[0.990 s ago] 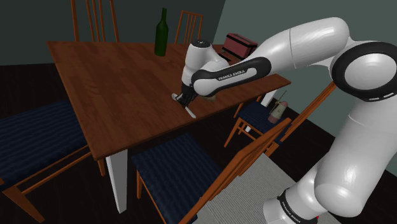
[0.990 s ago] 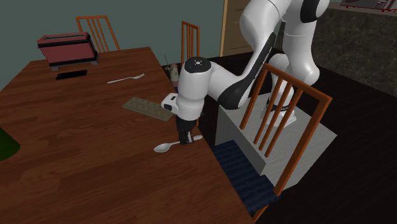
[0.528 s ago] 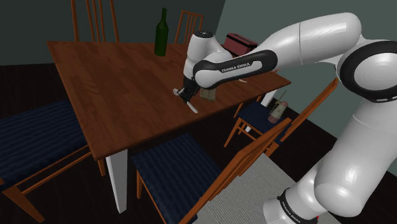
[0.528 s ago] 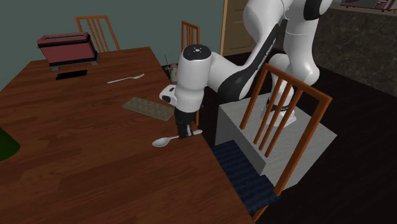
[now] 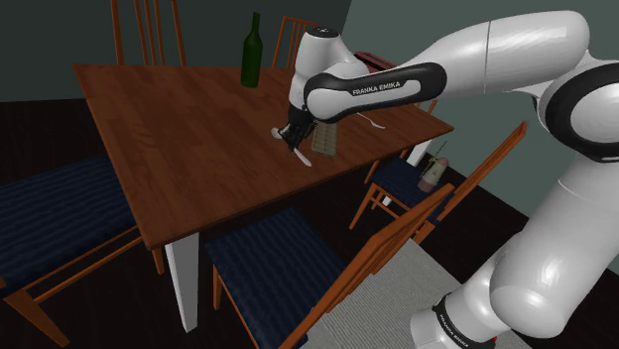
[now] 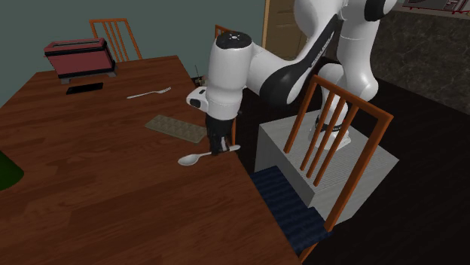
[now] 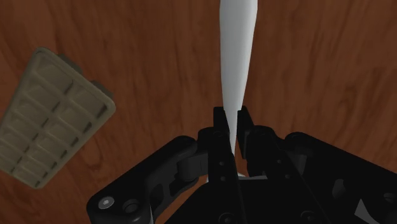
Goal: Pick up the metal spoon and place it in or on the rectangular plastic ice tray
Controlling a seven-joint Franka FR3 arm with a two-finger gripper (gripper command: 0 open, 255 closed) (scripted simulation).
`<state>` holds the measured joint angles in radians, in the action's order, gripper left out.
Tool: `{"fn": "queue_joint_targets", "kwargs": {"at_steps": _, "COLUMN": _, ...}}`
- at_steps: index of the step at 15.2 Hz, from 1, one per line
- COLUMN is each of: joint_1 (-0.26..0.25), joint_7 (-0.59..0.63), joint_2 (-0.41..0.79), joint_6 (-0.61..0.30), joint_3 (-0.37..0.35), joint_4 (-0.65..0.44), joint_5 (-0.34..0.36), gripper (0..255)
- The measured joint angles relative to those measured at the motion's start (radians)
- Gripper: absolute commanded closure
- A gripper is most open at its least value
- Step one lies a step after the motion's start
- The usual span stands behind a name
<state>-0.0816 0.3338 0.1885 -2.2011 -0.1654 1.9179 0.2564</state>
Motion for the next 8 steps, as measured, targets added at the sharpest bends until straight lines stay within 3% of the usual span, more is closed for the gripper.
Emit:
{"fn": "queue_joint_targets", "kwargs": {"at_steps": 5, "joint_1": 0.000, "joint_7": -0.015, "joint_2": -0.021, "joint_6": 0.056, "joint_3": -0.003, "joint_4": -0.037, "joint_5": -0.013, "gripper": 255}}
{"fn": "queue_joint_targets", "kwargs": {"at_steps": 8, "joint_1": 0.028, "joint_7": -0.063, "joint_2": -0.026, "joint_6": 0.049, "joint_3": 0.014, "joint_4": -0.034, "joint_5": -0.023, "gripper": 255}}
